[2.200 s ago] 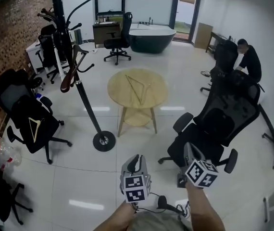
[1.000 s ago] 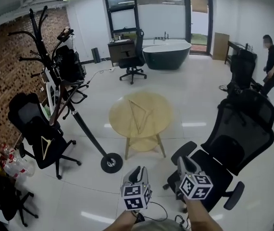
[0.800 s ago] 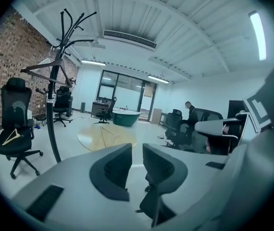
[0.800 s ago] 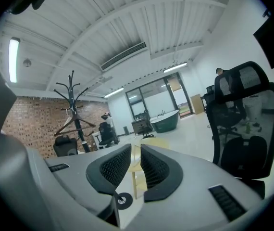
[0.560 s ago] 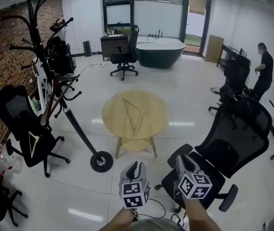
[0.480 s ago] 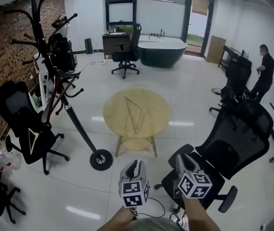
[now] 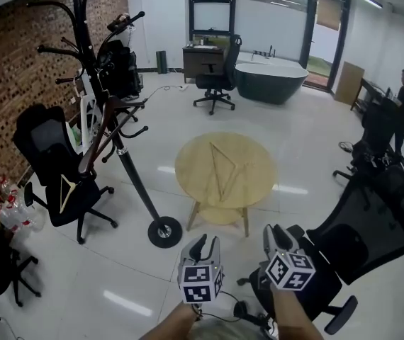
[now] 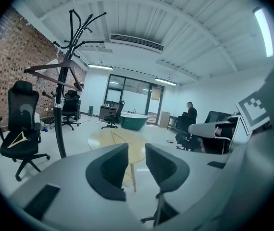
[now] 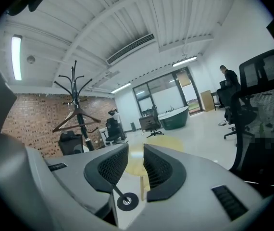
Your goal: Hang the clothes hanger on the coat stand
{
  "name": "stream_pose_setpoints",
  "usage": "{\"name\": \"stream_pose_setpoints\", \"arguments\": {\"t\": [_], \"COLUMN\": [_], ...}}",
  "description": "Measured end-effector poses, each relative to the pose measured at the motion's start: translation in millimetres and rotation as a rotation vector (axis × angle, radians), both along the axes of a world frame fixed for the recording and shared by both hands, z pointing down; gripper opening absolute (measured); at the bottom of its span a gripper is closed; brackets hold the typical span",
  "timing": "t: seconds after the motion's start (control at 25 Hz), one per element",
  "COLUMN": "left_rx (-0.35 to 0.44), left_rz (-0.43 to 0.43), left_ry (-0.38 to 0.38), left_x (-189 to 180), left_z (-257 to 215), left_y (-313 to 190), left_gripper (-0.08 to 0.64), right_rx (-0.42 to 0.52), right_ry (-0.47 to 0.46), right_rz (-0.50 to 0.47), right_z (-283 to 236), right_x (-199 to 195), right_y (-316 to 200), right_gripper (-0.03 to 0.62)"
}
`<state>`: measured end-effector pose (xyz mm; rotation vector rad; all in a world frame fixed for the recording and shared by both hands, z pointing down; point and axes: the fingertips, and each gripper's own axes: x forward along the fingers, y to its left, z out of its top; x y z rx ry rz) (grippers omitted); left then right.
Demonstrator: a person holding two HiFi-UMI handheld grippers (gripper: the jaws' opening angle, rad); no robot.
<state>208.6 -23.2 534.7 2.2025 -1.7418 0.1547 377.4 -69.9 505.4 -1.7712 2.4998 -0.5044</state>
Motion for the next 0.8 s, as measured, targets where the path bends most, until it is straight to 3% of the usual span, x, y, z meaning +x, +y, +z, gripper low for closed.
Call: {"name": "stream_pose_setpoints", "arguments": {"t": [0.16,0.56,0.8], "left_rx": [-0.007,-0.019,-0.033], "left_rz": [-0.06,-0.152,-0.181], "left_ry": [-0.005,-0.022,-0.028], "left_x": [21,128,143], "left_z": [-6,-3,0], "left_y": [-34,-120,-149], "left_gripper": [0.114,0.114,0.114], "right_rx": [-0.001,-0.002,-0.019], "right_ry": [-0.01,-0.012,-0.011], "right_rz": [-0.054,-0.166,-0.194], "right_z": [-5,-2,6], "right_x": [19,116,131], "right_y": [-43,-142,-175], "right_gripper": [0.118,0.132,0.132]}}
